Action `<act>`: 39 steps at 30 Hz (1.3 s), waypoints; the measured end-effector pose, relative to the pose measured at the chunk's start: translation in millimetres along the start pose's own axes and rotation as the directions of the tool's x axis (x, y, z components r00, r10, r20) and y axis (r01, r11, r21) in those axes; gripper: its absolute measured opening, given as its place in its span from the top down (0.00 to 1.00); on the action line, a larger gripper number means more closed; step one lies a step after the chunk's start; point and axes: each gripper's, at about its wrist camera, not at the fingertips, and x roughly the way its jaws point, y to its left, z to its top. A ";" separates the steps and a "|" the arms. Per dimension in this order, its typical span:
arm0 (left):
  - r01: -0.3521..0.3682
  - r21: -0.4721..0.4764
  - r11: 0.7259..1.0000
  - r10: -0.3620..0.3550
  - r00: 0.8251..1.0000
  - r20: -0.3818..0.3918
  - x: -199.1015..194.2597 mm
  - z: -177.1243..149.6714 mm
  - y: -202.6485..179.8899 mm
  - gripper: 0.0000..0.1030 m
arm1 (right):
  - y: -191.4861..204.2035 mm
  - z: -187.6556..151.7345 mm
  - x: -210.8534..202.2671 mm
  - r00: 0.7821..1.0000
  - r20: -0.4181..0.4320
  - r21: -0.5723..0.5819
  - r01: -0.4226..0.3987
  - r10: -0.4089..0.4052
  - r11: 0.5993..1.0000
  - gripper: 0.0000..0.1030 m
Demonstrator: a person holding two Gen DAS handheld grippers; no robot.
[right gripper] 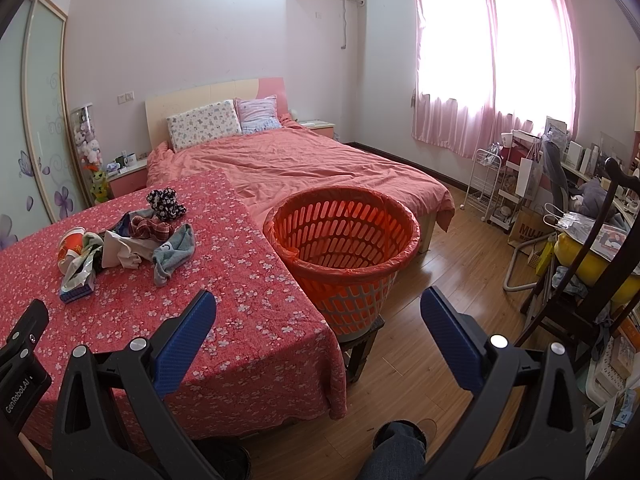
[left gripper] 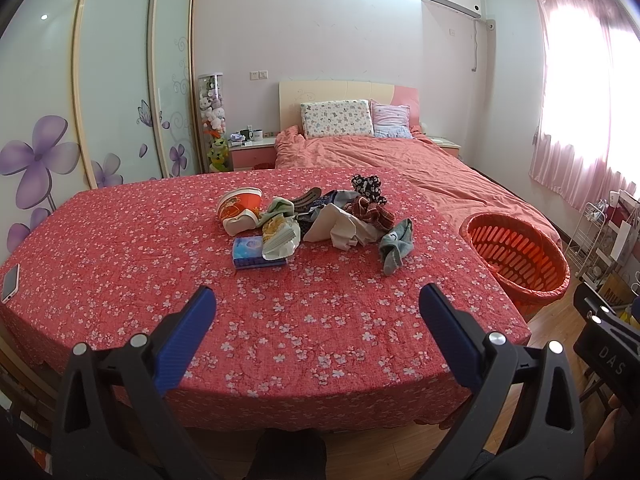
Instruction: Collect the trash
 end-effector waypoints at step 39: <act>0.000 -0.005 1.000 0.000 1.000 -0.013 7.2 -1.6 -0.6 0.04 | 1.6 -1.1 4.0 1.000 -0.006 -0.003 0.003 -0.003 1.000 0.02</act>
